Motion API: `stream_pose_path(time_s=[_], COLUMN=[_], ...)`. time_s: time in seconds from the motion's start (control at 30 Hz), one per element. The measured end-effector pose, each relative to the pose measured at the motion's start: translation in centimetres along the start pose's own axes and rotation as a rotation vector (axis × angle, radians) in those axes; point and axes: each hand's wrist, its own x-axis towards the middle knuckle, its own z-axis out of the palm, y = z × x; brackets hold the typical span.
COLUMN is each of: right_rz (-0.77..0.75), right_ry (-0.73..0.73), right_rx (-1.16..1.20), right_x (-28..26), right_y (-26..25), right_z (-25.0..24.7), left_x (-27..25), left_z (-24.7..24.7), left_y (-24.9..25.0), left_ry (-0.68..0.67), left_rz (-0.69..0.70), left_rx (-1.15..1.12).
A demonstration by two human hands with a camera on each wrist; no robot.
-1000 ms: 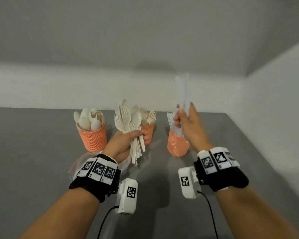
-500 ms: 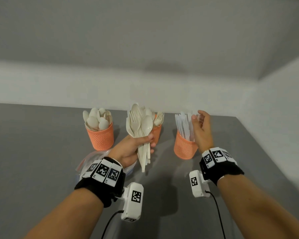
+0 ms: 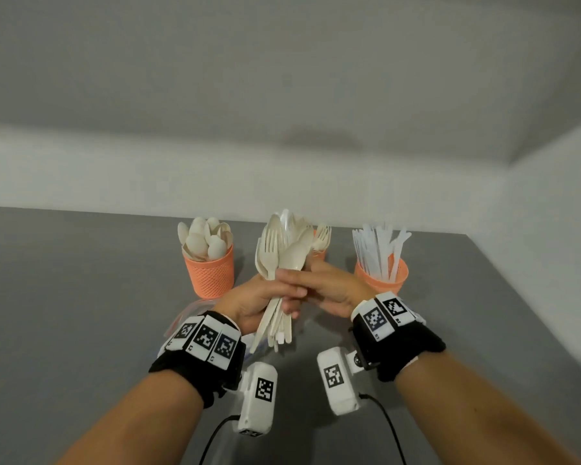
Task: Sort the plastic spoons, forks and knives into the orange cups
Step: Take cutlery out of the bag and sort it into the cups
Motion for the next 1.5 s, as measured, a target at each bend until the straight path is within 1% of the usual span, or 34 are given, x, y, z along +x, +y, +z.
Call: stream_pose_path(time_s=[0.07, 0.13, 0.3, 0.37, 0.4, 0.43, 0.53, 0.6, 0.67, 0.73, 0.77, 0.8, 0.83, 0.9, 0.97, 1.07, 1.2, 1.3, 1.37, 1.43, 1.5], right_rz=[0.028, 0.023, -0.039, -0.061, -0.078, -0.091, -0.138, -0.197, -0.255, -0.262, -0.232, -0.199, -0.173, -0.161, -0.226, -0.340, -0.457, -0.491, -0.468, -0.439, -0.402], right_ry=[0.028, 0.058, 0.100, 0.149, 0.196, 0.239, 0.427, 0.498, 0.467, 0.342, 0.289, 0.273, 0.296, 0.427, 0.528, 0.577, 0.635, 0.665, 0.663, 0.648, 0.628], right_rx=[0.045, -0.012, -0.076, -0.071, -0.081, -0.093, -0.172, -0.249, -0.294, -0.286, -0.281, -0.290, -0.312, -0.323, -0.311, -0.348, -0.550, -0.663, -0.671, -0.620, -0.575], right_x=[0.7, 1.2, 1.9, 2.2, 2.4, 2.5, 3.0, 3.5, 3.4, 3.0, 2.8, 2.8, 2.8, 2.9, 2.7, 2.6, 2.8, 3.0, 3.0, 3.0, 2.9], right_y=[0.2, 0.0, -0.5, -0.5, -0.6, -0.7, -0.8, -0.7, -0.8, -1.3, -1.5, -1.6, -1.6, -1.4, -1.4, -1.4, -0.6, -0.1, -0.1, -0.2, -0.4], right_z=[0.6, 1.1, 2.7, 3.4, 3.8, 4.1, 4.9, 5.4, 5.9, 6.0, 5.9, 5.7, 5.3, 4.7, 4.4, 4.4, 4.5, 4.6, 4.6, 4.7, 4.7], left_x=[-0.7, -1.3, -2.1, -2.3, -2.3, -2.3, -2.1, -2.0, -1.8, -1.7, -1.8, -1.9, -2.1, -2.5, -2.7, -3.0, -3.2, -3.1, -3.0, -2.8, -2.8], left_z=[-0.6, -1.1, -2.1, -2.3, -2.4, -2.4, -2.2, -1.8, -1.2, -0.8, -0.9, -1.1, -1.4, -2.1, -2.2, -1.8, -1.7, -1.6, -1.5, -1.5, -1.5], left_y=[0.1, 0.3, 1.1, 1.5, 1.5, 1.5, 0.8, 0.3, 0.2, 0.6, 0.8, 1.0, 1.2, 1.4, 1.4, 1.4, 1.8, 2.0, 2.0, 1.8, 1.6], left_ry=[-0.030, -0.024, 0.016, 0.058, 0.093, 0.131, 0.247, 0.334, 0.394, 0.445, 0.450, 0.426, 0.382, 0.289, 0.240, 0.223, 0.282, 0.367, 0.393, 0.380, 0.399], left_rz=[-0.090, -0.138, -0.175, -0.176, -0.149, -0.095, 0.111, 0.197, 0.283, 0.358, 0.356, 0.325, 0.280, 0.215, 0.181, 0.163, 0.157, 0.151, 0.163, 0.187, 0.193], left_rx=[0.033, 0.062, 0.069, 0.081, 0.099, 0.122, 0.251, 0.310, 0.335, 0.372, 0.354, 0.295, 0.230, 0.154, 0.134, 0.103, 0.048, 0.055, 0.058, 0.062, 0.061])
